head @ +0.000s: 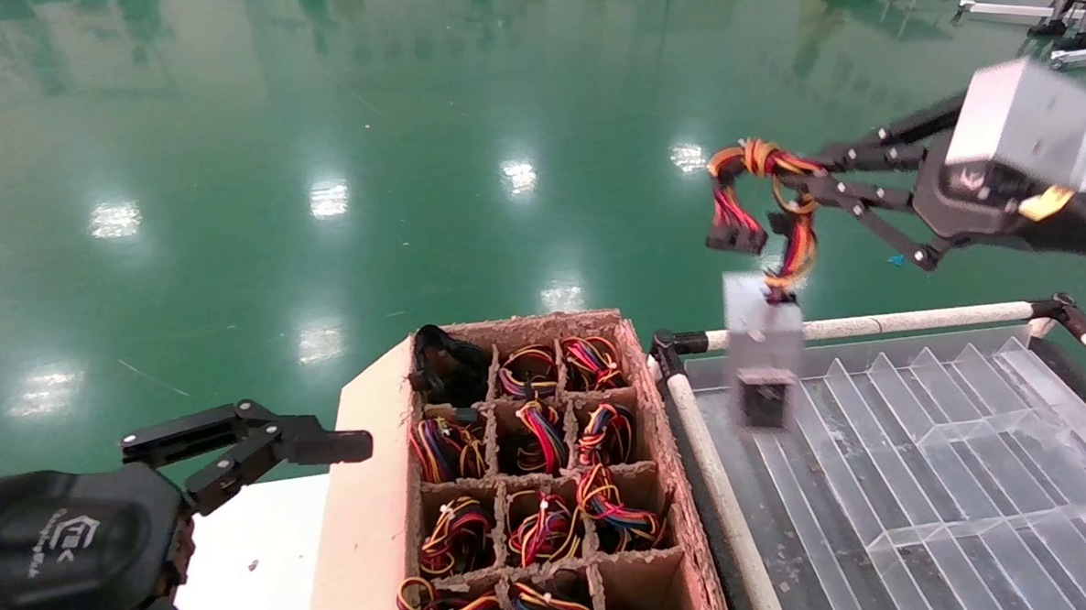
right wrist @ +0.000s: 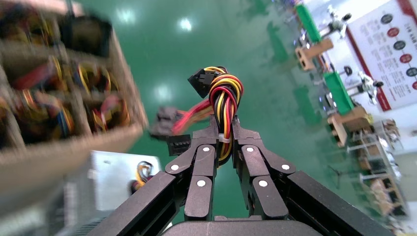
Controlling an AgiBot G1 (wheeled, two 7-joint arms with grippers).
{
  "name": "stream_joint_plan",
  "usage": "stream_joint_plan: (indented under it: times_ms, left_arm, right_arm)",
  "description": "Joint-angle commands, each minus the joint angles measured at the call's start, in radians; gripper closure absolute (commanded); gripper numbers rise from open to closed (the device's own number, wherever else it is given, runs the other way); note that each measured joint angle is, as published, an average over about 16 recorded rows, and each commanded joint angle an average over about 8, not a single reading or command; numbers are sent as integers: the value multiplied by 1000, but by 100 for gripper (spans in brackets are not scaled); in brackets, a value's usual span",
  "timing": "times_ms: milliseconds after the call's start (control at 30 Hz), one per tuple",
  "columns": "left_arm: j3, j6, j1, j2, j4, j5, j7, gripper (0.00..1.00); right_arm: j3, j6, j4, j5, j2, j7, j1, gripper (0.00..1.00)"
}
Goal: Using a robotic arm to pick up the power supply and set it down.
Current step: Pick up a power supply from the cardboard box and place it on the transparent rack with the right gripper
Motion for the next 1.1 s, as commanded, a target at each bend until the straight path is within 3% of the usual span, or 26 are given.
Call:
stream_joint_plan:
  times_ms: [33,333,533,1100]
  left_arm:
    - [0,0,0,0,0,0,0,0]
    - [0,0,0,0,0,0,0,0]
    - [0,0,0,0,0,0,0,0]
    - [1,0,0,0,0,-1,0,0]
  right_arm:
    - [-15,6,-40,-37,-11,-48,16,100]
    - [-46,12,-102,-85,-47,-228,12,100]
    - [-60,40,-127,-116,-73,-300,12,100]
    - [-96,80,-115,-183,-114,-359,5,100]
